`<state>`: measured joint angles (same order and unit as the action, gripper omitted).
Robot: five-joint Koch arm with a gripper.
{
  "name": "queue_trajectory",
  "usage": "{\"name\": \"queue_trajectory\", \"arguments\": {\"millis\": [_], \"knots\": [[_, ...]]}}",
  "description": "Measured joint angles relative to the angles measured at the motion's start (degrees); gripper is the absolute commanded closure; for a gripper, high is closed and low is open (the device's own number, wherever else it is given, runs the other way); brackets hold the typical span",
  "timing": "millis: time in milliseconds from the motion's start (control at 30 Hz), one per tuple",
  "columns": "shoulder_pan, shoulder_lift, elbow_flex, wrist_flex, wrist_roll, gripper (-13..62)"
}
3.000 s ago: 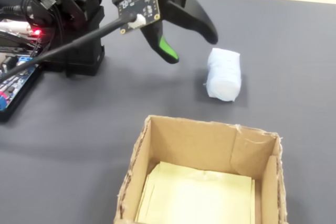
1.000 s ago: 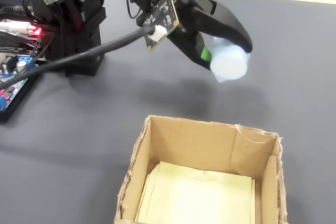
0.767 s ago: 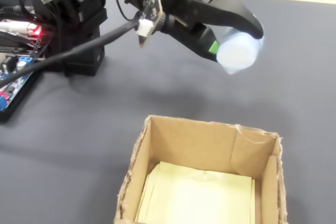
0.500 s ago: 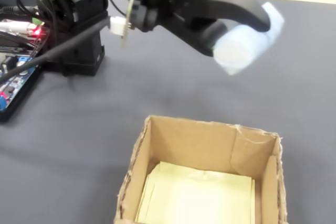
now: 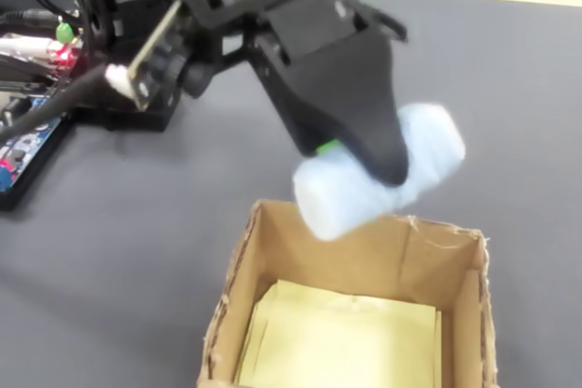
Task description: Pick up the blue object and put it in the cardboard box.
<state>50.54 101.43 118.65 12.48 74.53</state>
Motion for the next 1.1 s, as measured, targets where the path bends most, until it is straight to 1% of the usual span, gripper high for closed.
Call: {"name": "queue_trajectory", "arguments": {"millis": [67, 100, 133, 300, 667, 900, 1100], "knots": [[0.97, -1.41, -0.35, 0.0, -0.26, 38.0], [1.23, -2.2, -0.62, 0.0, -0.44, 33.0], [1.41, -2.46, -0.7, 0.0, -0.44, 25.0], [1.67, -3.34, -0.62, 0.0, -0.35, 17.7], [1.76, -3.96, -0.35, -0.62, 2.2, 17.1], [-5.45, 0.97, 9.23, -14.94, 8.7, 17.1], [-12.48, 7.65, 13.45, -17.58, 11.6, 17.1]]}}
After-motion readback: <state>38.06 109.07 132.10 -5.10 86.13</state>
